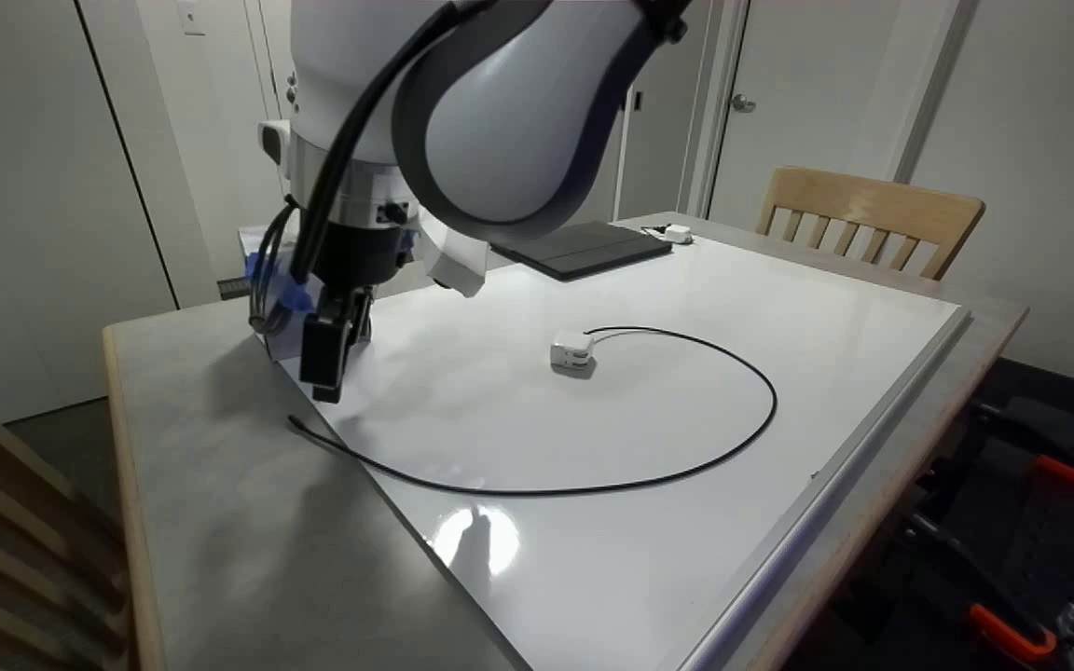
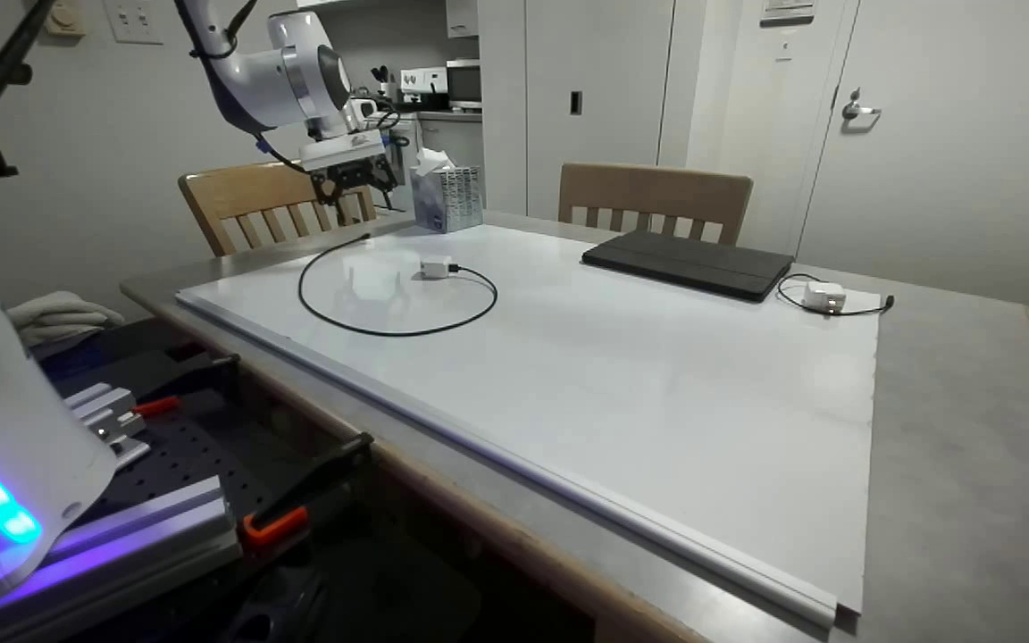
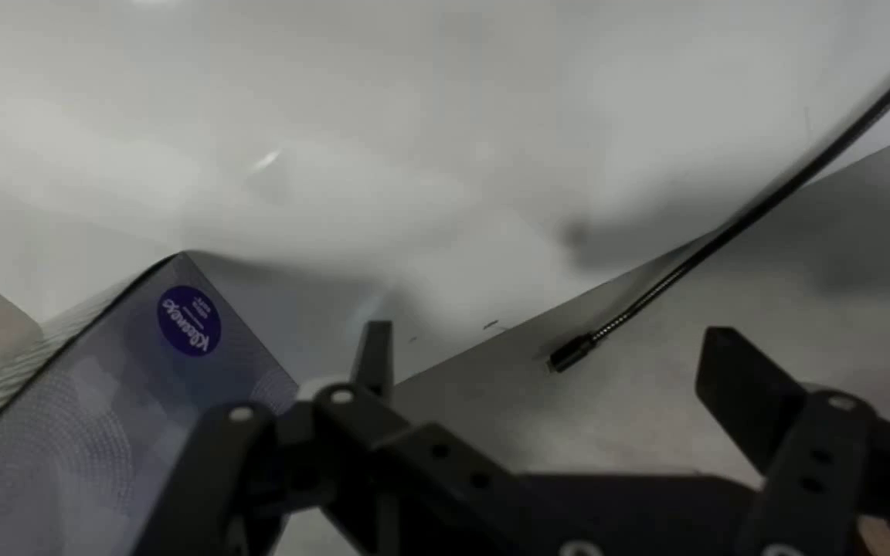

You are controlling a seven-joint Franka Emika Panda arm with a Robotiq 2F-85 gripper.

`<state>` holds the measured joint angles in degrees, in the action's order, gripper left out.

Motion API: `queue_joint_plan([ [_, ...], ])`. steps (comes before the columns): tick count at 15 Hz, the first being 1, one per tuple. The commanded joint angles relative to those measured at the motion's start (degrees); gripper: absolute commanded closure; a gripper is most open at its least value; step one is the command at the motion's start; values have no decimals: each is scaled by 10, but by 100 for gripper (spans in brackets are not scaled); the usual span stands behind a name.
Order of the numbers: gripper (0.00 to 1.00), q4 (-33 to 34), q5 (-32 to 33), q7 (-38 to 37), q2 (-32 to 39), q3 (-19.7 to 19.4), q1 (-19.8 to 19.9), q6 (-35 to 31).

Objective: Form a loose circle using the cable

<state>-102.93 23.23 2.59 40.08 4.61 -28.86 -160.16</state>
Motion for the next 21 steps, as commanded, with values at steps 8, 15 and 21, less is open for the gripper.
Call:
queue_joint_plan([
  [8,0,100,-42,-51,80,13,-18,50],
  [15,0,167,-71,-62,134,13,-25,47],
  [21,0,170,-68,-66,136,8,-31,40],
])
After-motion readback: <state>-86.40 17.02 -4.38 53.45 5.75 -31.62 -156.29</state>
